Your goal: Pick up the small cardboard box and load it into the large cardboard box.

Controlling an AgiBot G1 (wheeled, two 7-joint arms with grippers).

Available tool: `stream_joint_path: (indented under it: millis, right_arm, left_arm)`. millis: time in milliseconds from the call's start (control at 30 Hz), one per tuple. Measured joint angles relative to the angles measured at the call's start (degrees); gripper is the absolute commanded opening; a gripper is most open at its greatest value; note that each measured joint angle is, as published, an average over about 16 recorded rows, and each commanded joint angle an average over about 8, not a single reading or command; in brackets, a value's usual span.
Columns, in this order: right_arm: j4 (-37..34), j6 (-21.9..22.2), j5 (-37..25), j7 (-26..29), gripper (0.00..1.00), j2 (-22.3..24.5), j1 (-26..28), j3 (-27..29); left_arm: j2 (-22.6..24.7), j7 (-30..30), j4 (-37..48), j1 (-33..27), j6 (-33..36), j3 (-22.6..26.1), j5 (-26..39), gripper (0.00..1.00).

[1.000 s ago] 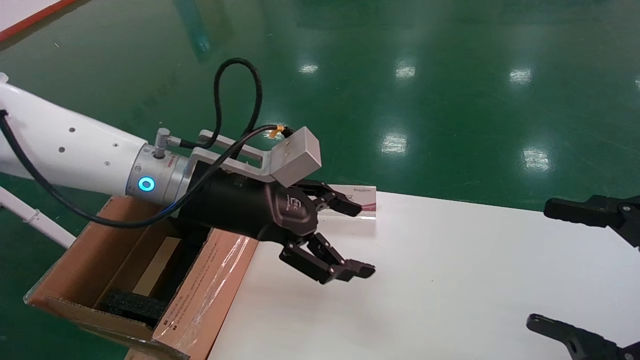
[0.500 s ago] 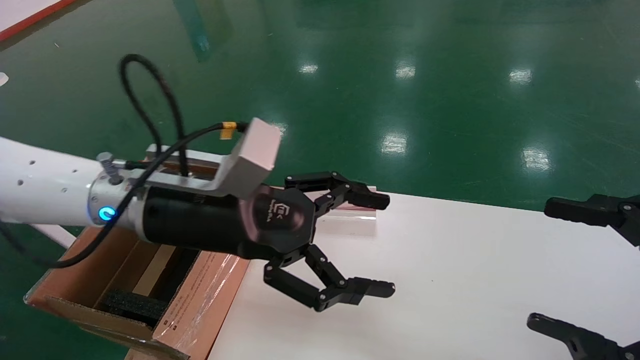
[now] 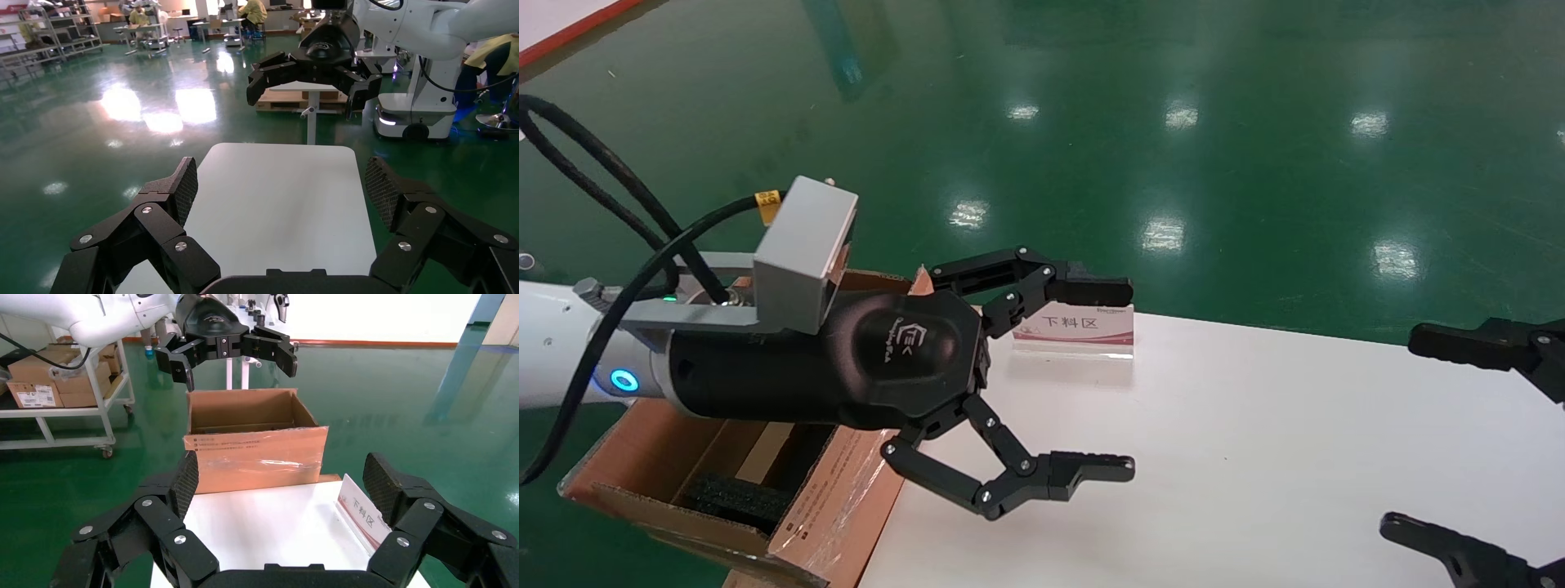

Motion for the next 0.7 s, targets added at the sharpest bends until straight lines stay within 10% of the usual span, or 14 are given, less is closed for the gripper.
stream_joint_path:
  millis: [700]
  right_arm:
    - [0.1, -0.2, -0.3, 0.3, 1.00, -0.2, -0.1, 0.4]
  left_arm:
    - [0.0, 0.1, 0.0, 0.0, 0.0, 0.1, -0.1, 1.00]
